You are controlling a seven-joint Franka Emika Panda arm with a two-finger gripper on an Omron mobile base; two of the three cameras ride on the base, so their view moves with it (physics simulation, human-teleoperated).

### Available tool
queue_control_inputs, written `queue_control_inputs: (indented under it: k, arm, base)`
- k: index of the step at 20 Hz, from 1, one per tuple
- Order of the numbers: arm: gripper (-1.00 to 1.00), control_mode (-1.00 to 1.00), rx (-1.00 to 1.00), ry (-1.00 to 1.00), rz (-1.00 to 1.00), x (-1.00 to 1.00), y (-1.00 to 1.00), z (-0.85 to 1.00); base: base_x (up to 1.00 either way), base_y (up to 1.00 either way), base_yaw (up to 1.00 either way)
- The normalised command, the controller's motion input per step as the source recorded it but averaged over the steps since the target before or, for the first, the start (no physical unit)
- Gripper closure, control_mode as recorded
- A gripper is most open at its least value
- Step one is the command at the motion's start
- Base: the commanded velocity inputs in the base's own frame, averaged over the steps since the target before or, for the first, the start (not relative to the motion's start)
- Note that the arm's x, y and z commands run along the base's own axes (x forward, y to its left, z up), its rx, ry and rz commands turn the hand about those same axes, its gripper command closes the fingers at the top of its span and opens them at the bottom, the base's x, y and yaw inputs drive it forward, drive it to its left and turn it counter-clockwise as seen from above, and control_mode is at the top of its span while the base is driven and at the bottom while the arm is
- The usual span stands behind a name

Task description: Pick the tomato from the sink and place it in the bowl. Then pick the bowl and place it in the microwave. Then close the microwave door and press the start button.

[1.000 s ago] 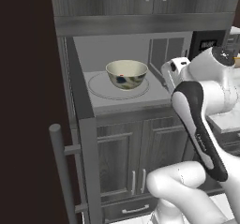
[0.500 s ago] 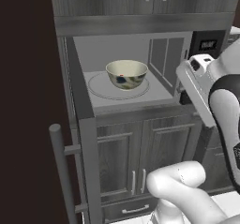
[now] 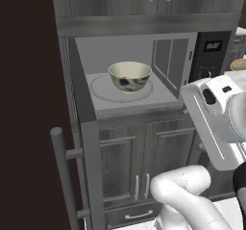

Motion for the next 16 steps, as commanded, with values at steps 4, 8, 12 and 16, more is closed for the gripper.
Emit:
queue_control_inputs:
  k: [4, 8, 12, 16]
  arm:
    - [-1.00, -1.00, 0.01, -0.28, 0.00, -1.00, 0.36, 0.42]
    - [-1.00, -1.00, 0.02, -0.06, -0.01, -1.00, 0.40, 0.47]
    - [-1.00, -1.00, 0.05, 0.00, -0.12, -1.00, 0.44, 0.25]
    - [-1.00, -1.00, 0.06, -0.01, -0.21, -1.00, 0.53, 0.08]
  base:
    - [0.00, 0.00, 0.00]
    - [0.00, 0.00, 0.00]
    - [0.00, 0.00, 0.00]
    - [0.00, 0.00, 0.00]
